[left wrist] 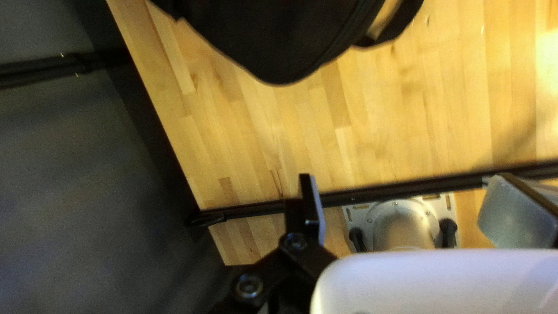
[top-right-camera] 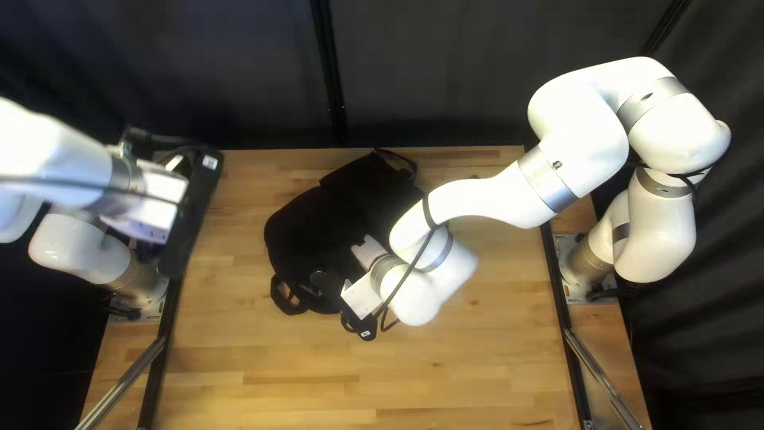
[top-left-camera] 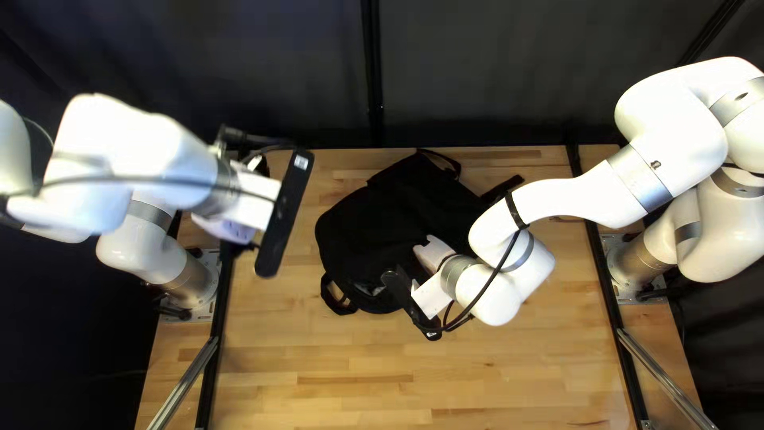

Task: Remove a lunch box from a kids backpack

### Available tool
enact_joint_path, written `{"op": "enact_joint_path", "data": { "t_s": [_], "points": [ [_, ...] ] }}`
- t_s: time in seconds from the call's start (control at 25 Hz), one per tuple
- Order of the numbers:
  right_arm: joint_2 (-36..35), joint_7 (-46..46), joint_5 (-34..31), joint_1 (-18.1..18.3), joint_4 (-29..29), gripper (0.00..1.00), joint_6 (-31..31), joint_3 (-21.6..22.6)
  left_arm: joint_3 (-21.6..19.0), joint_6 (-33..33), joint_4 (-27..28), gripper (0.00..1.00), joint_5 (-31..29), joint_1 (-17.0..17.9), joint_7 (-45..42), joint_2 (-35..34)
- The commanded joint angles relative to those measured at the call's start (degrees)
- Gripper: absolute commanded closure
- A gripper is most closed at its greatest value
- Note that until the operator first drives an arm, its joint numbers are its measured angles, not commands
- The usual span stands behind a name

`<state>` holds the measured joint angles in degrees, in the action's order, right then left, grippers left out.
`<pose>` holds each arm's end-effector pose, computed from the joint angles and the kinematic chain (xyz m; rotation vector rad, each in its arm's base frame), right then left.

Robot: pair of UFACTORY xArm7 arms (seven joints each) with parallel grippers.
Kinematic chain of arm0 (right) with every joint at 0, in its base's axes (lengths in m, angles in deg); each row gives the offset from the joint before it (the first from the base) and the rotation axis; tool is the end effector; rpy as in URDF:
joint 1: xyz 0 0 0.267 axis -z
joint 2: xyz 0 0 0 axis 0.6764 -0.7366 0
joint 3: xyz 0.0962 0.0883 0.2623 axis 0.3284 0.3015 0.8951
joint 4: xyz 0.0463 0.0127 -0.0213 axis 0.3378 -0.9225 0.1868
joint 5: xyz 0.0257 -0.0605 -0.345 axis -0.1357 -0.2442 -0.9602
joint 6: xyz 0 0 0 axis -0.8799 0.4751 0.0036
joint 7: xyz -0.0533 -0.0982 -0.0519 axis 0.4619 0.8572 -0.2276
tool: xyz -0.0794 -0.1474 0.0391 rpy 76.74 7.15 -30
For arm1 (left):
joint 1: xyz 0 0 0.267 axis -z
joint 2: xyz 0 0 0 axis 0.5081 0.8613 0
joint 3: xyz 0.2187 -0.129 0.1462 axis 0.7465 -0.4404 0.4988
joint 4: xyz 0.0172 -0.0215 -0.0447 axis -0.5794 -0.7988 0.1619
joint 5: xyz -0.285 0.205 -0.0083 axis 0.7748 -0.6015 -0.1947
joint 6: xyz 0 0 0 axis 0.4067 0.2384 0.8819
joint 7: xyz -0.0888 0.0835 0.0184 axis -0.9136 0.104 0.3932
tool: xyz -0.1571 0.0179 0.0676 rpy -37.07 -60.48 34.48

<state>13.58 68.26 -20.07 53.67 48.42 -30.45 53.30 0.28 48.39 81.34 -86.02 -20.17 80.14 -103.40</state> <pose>0.5462 0.0067 0.1602 2.2284 0.8583 0.1638 0.2772 -0.0361 0.2955 -2.7955 0.3082 -0.1501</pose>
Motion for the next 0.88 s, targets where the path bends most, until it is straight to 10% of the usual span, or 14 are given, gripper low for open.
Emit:
{"op": "enact_joint_path", "data": {
  "t_s": [0.04, 0.88],
  "points": [
    [0.2, 0.2, 0.1, 0.1, 0.0, 1.00, 0.0, 0.0, -1.0, -8.6, -9.6, 0.00, 2.0, -1.1, -8.0, -0.8],
    [-0.2, 0.6, 0.5, 0.1, 1.0, 1.00, 0.9, -0.1, -8.8, -46.0, -28.9, 0.00, 10.3, -1.2, -32.9, 10.8]
  ]
}}
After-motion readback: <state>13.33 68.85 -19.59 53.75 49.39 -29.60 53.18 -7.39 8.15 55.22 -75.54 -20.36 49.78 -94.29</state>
